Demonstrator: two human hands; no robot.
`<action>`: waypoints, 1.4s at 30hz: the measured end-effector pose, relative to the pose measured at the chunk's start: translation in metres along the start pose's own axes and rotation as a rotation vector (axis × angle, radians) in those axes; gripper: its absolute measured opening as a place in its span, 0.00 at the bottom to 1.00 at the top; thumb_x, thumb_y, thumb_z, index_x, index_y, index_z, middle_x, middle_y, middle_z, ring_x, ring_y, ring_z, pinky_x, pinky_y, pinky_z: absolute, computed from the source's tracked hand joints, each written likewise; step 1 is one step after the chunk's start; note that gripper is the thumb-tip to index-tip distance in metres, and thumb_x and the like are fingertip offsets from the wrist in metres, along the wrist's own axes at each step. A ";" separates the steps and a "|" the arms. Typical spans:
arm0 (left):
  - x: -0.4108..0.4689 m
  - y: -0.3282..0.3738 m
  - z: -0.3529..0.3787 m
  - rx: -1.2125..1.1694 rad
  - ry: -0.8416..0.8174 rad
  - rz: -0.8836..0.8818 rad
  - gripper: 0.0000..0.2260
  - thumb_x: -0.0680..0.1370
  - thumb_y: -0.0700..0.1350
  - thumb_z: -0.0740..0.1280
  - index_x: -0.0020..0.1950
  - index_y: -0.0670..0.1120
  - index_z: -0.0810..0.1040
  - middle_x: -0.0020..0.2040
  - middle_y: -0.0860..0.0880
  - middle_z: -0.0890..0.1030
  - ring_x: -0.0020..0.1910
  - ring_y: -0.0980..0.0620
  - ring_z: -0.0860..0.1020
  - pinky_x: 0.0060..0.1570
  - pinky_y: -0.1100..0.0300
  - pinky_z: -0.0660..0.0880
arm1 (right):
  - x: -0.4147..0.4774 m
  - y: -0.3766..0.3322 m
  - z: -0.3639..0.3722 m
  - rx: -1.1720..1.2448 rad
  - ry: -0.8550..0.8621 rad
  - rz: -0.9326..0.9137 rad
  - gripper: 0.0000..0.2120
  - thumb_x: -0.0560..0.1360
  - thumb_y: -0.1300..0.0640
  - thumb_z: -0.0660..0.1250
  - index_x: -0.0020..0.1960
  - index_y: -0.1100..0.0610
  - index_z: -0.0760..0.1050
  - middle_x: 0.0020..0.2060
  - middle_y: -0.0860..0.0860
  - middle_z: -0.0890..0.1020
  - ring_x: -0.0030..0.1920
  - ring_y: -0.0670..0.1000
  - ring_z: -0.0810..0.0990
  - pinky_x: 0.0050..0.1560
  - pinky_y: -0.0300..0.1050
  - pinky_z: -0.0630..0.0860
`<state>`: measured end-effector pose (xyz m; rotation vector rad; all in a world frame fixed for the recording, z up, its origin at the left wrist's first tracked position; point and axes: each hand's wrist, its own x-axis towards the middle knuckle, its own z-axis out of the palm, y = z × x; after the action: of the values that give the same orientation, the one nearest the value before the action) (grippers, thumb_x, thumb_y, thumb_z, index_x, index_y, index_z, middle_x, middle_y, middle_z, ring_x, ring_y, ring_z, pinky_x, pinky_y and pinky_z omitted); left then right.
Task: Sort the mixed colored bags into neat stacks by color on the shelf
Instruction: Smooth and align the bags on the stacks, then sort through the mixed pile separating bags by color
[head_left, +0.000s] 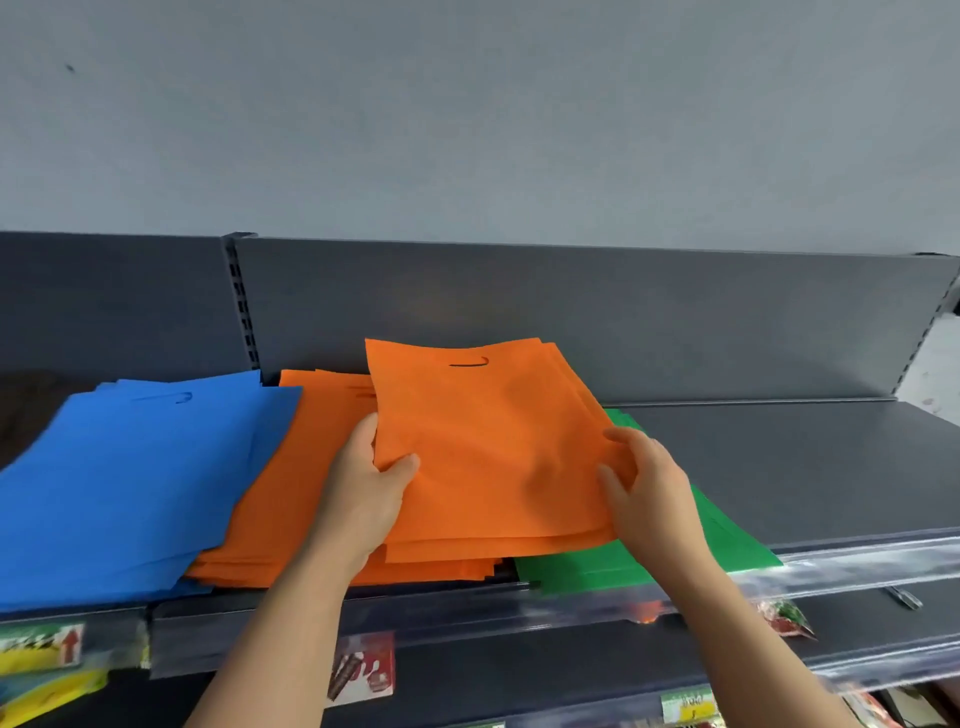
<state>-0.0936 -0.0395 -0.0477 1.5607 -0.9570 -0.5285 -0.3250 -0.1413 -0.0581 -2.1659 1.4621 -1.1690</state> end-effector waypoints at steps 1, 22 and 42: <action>-0.002 -0.002 -0.010 0.008 0.006 0.000 0.16 0.79 0.42 0.65 0.64 0.56 0.71 0.57 0.56 0.79 0.55 0.55 0.78 0.57 0.53 0.75 | -0.001 -0.008 0.005 -0.002 0.005 -0.025 0.17 0.75 0.62 0.64 0.64 0.55 0.73 0.56 0.51 0.77 0.52 0.51 0.75 0.49 0.41 0.67; 0.004 -0.047 -0.143 0.517 0.005 -0.109 0.22 0.78 0.34 0.61 0.72 0.44 0.66 0.65 0.46 0.71 0.59 0.46 0.74 0.52 0.57 0.72 | -0.051 -0.103 0.116 -0.262 -0.245 0.094 0.22 0.77 0.54 0.61 0.70 0.57 0.66 0.61 0.57 0.74 0.58 0.59 0.74 0.58 0.51 0.72; -0.014 -0.008 0.087 0.475 -0.396 -0.015 0.18 0.80 0.43 0.62 0.70 0.40 0.68 0.58 0.45 0.76 0.48 0.53 0.71 0.54 0.58 0.71 | 0.000 0.067 -0.006 -0.604 -0.428 0.217 0.11 0.78 0.49 0.55 0.45 0.53 0.71 0.43 0.49 0.76 0.44 0.51 0.76 0.49 0.46 0.75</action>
<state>-0.1666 -0.0800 -0.0772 1.9245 -1.4515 -0.6694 -0.3729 -0.1701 -0.0960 -2.3236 1.9357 -0.1651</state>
